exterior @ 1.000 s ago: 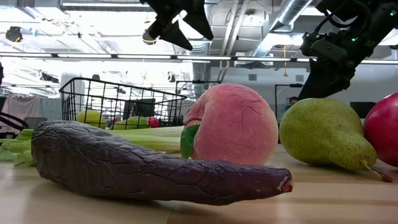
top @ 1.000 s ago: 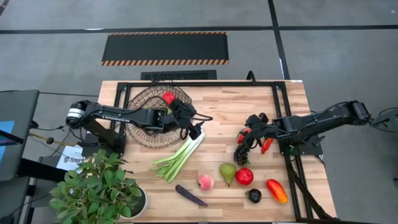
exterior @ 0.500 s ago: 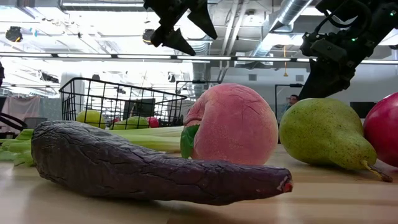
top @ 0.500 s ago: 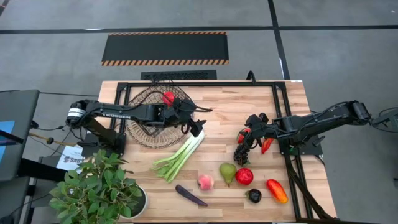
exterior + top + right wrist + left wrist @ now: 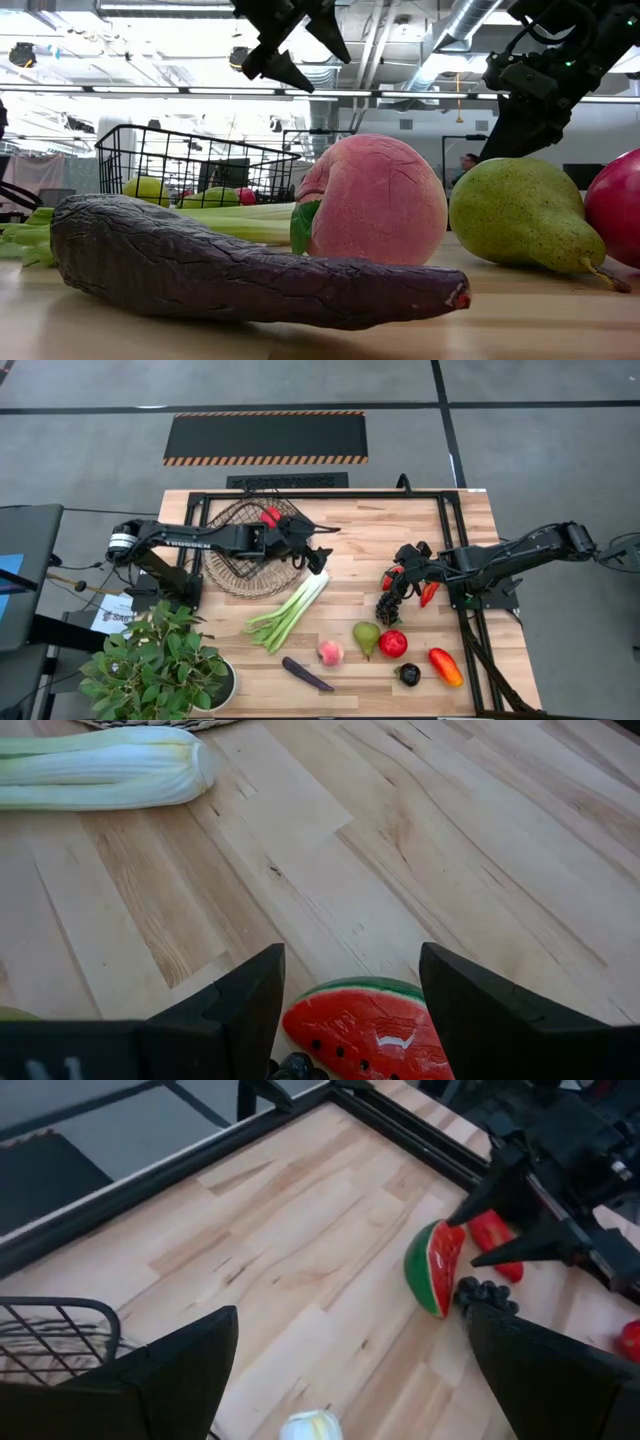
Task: Build produce basket
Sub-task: Put the red watermelon into the wire basket
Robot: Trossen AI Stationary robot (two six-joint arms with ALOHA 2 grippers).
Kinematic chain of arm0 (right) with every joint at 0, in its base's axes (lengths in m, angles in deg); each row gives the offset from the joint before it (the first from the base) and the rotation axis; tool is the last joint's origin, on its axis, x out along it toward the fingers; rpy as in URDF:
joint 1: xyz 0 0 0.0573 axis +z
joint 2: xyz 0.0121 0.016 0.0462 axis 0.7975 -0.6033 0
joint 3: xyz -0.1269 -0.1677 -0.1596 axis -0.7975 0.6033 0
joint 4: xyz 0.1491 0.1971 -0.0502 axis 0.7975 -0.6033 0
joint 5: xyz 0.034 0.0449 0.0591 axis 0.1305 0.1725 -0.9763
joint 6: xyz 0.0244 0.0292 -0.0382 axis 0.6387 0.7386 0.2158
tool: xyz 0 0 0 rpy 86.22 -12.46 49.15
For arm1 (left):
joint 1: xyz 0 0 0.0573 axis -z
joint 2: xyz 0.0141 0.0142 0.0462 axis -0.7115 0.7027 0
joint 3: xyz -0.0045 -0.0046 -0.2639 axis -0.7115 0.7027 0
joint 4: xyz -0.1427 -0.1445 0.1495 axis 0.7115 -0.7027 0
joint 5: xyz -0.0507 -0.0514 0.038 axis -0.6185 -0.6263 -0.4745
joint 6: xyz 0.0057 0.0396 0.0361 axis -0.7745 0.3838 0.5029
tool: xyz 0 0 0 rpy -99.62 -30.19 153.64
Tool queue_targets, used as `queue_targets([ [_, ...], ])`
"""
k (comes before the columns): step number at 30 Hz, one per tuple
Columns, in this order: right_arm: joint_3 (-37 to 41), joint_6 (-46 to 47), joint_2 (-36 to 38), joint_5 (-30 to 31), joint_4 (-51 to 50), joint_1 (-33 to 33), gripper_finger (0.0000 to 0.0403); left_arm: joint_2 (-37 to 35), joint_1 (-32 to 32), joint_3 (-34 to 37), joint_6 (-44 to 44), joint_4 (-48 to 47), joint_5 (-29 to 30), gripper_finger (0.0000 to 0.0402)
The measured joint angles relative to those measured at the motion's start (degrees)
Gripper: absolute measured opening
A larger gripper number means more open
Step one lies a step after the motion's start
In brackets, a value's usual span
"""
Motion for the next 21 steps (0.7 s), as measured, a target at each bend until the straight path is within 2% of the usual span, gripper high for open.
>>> queue_targets([
  [11,0.0,0.0,0.0,0.0,0.0,0.0,0.0255,0.0,-3.5,0.0,-3.1,1.9,0.1,0.0377],
  [17,0.0,0.0,0.0,0.0,0.0,0.0,0.0255,0.0,-6.6,0.0,0.6,6.3,0.1,0.0377],
  [21,0.0,2.0,0.0,5.0,0.0,-1.8,0.0255,0.0,-9.0,0.0,2.2,8.6,-0.1,0.0377],
])
